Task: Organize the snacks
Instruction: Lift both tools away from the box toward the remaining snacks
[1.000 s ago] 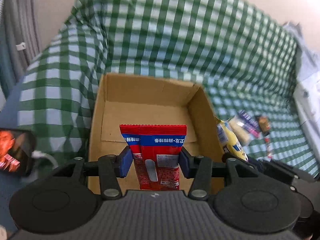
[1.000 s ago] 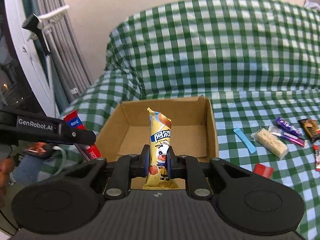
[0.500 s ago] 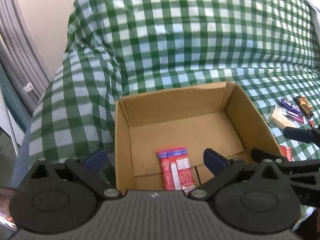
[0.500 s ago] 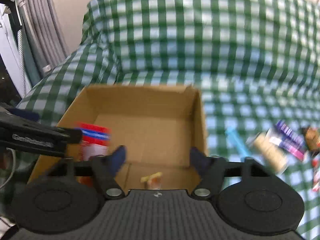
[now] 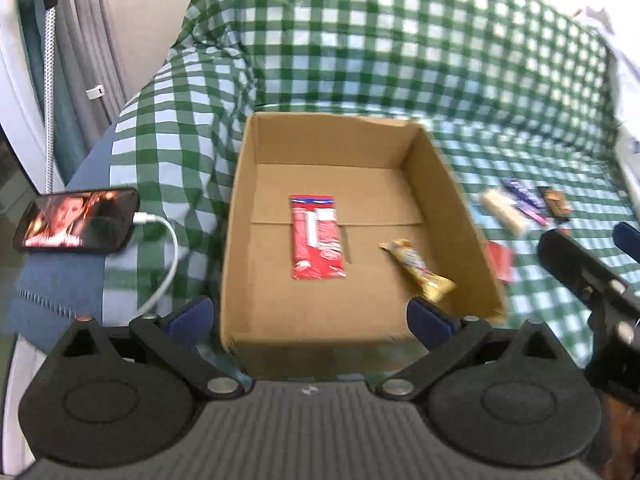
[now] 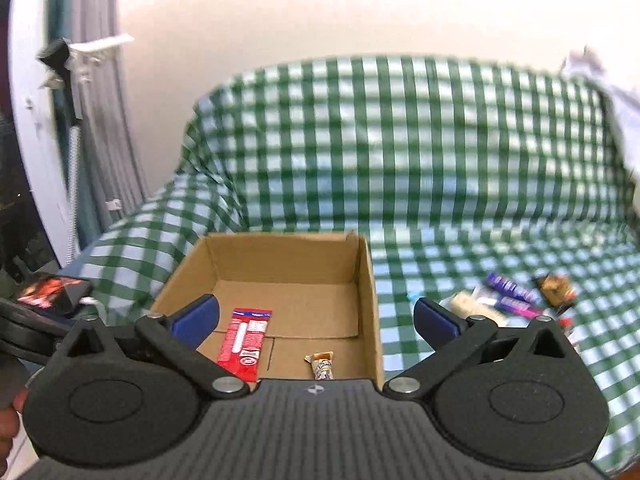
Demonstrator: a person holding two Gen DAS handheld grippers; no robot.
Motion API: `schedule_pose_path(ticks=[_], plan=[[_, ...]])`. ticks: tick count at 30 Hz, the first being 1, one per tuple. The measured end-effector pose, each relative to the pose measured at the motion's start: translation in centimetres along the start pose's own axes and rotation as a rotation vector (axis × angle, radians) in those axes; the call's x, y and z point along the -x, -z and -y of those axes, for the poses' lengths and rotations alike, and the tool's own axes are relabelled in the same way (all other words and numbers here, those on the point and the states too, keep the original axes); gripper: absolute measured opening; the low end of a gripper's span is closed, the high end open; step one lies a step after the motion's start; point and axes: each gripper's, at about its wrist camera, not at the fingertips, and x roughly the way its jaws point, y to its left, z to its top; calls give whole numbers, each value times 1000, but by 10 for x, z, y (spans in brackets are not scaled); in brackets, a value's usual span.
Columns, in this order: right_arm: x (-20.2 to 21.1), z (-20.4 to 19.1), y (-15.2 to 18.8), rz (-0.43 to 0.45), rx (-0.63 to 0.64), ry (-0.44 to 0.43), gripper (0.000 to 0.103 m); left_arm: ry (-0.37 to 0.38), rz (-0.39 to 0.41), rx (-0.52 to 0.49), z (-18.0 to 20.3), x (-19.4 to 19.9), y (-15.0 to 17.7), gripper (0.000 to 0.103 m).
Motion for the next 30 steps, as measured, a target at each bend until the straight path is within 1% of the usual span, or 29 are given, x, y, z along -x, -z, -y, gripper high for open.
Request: schedule_pose_path(ticks=[2,4,5,7,9,10,13,14,15,20,25,30], plan=[[20,-3,0,14,41,-15,103,-16,20,-10,6,20,8,103],[34,-5,4,9,59,2,103,-48,50,-18,8,40,16,103],[38,-4,6,-10,48,13,103,-64,65,-15,8,46,19,103],[44,-5,7,-52,8,9,103,-71,78,1,6,62,29,103],[55,-2,12,-48,-37,5,103,-66,76,14,5,69,38,103],[59,-2,16,-39,-52,16,103,-68,75,18,6,73,44,103],[73,-1,28,-18,-74,59,103,-86,62,12,9,75,58,103],[76,-2,30,-15,-72,62,103,-89,56,7,10,74,61,103],[88,-3,37,-9,-64,59,103,-90,49,4,11,74,64,103],[102,-7,45,3,-6,54,103,-78,29,20,12,72,73,103],[98,-1,43,-32,-34,67,103,-79,22,37,10,72,71,103],[95,4,46,-57,-66,67,103,-84,-6,38,12,67,70,103]])
